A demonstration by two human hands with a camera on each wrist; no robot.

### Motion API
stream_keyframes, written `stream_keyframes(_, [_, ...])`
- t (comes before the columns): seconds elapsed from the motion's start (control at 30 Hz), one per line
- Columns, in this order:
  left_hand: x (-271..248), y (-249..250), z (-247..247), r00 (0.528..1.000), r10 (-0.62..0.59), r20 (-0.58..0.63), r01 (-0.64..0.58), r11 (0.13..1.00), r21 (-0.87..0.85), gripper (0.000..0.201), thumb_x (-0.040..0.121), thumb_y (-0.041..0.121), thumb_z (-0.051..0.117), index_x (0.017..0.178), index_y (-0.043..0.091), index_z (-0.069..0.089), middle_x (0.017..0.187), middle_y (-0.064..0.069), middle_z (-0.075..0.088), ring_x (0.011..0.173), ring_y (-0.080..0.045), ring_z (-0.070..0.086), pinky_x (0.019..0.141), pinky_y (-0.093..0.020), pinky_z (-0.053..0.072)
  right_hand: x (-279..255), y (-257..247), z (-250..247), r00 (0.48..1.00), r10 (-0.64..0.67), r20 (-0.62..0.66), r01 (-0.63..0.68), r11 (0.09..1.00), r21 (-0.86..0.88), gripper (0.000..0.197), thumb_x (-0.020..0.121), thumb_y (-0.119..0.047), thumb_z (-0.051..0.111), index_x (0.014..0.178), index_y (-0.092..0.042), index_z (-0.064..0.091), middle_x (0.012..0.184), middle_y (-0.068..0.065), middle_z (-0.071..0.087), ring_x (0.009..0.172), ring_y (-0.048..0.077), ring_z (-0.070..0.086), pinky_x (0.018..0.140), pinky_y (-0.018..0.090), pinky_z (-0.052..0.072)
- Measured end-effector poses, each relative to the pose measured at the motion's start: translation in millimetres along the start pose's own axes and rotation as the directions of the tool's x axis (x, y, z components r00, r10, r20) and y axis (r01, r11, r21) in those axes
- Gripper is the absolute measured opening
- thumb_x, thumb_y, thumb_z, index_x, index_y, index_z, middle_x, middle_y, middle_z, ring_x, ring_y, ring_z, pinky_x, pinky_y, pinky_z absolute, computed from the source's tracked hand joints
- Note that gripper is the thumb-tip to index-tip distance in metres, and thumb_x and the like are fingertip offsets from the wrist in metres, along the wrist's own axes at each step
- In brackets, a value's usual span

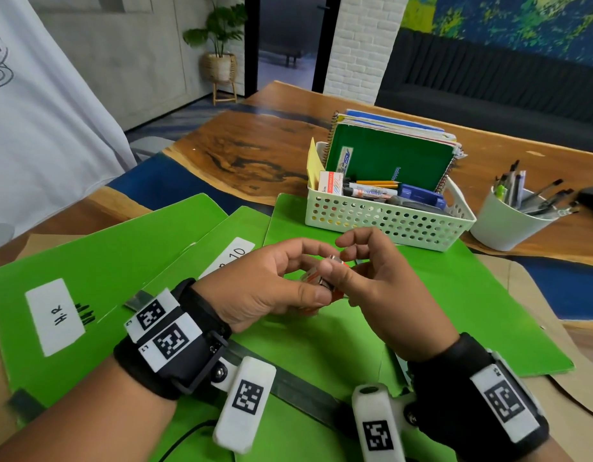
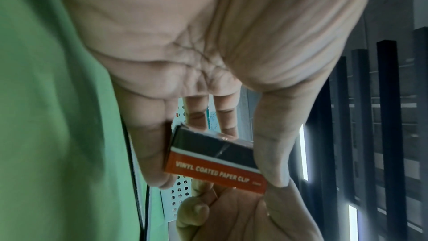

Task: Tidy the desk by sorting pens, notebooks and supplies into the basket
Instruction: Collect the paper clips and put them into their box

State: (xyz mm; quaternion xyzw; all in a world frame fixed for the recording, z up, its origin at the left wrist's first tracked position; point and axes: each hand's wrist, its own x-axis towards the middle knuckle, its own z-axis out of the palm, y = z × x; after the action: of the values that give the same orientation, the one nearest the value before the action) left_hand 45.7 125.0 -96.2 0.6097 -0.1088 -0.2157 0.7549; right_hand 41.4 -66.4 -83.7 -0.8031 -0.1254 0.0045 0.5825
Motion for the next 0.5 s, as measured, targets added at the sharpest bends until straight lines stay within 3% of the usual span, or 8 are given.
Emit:
stream_keyframes(0.1, [0.1, 2.7, -0.7, 0.999, 0.006, 0.05, -0.004, 0.999, -0.038, 0.055, 0.075, -0.006, 0.073, 0.125, 0.013, 0.063, 0.132, -0.019, 0.058, 0.114, -0.044, 0.064, 0.095, -0.052, 0.054, 2.3, -2.0, -8.4, 0.999, 0.052, 0.007, -0.051, 0.999, -0.012, 0.06, 0.07, -0.073, 0.072, 0.112, -0.033, 0.056, 0.102, -0.001, 0.057, 0.078, 0.016, 0.056, 0.066, 0.031, 0.049])
stream_keyframes(0.2, [1.1, 9.2, -1.6, 0.999, -0.007, 0.053, 0.016, 0.985, -0.171, 0.064, 0.067, -0.006, 0.083, 0.125, 0.012, 0.062, 0.134, -0.024, 0.054, 0.115, -0.049, 0.061, 0.09, -0.048, 0.056, 4.4, -13.8, -31.3, 0.994, 0.084, -0.077, -0.079, 0.995, 0.061, 0.057, 0.076, -0.07, 0.054, 0.112, -0.026, 0.058, 0.102, 0.001, 0.06, 0.082, 0.01, 0.056, 0.07, 0.033, 0.051])
stream_keyframes(0.3, [7.7, 26.1, -1.7, 0.999, -0.019, -0.028, 0.011, 0.967, -0.255, 0.073, 0.056, 0.006, 0.094, 0.121, 0.015, 0.064, 0.122, -0.025, 0.058, 0.116, -0.049, 0.061, 0.09, -0.05, 0.055, 14.7, -6.2, -70.9, 0.964, 0.191, -0.186, -0.154, 0.969, 0.193, 0.058, 0.075, -0.068, 0.054, 0.112, -0.024, 0.063, 0.112, 0.0, 0.065, 0.09, 0.015, 0.058, 0.076, 0.036, 0.051])
stream_keyframes(0.4, [23.5, 55.7, 4.3, 0.986, -0.004, -0.165, 0.001, 1.0, -0.016, 0.061, 0.07, 0.02, 0.083, 0.125, 0.01, 0.057, 0.122, -0.023, 0.064, 0.106, -0.034, 0.066, 0.086, -0.042, 0.058, 26.1, 19.8, -113.3, 0.902, 0.371, -0.219, -0.27, 0.883, 0.384, 0.04, 0.088, -0.054, 0.061, 0.111, -0.021, 0.065, 0.116, 0.002, 0.063, 0.093, 0.02, 0.056, 0.077, 0.036, 0.045])
stream_keyframes(0.5, [61.0, 84.4, 9.3, 0.951, 0.111, -0.287, -0.006, 0.938, 0.346, 0.052, 0.079, 0.035, 0.074, 0.125, 0.027, 0.052, 0.112, -0.017, 0.071, 0.094, -0.023, 0.065, 0.085, -0.047, 0.053, 28.4, 46.5, -145.2, 0.847, 0.478, -0.233, -0.311, 0.801, 0.512, 0.027, 0.095, -0.035, 0.062, 0.115, -0.017, 0.064, 0.114, 0.004, 0.061, 0.096, 0.022, 0.055, 0.081, 0.035, 0.044])
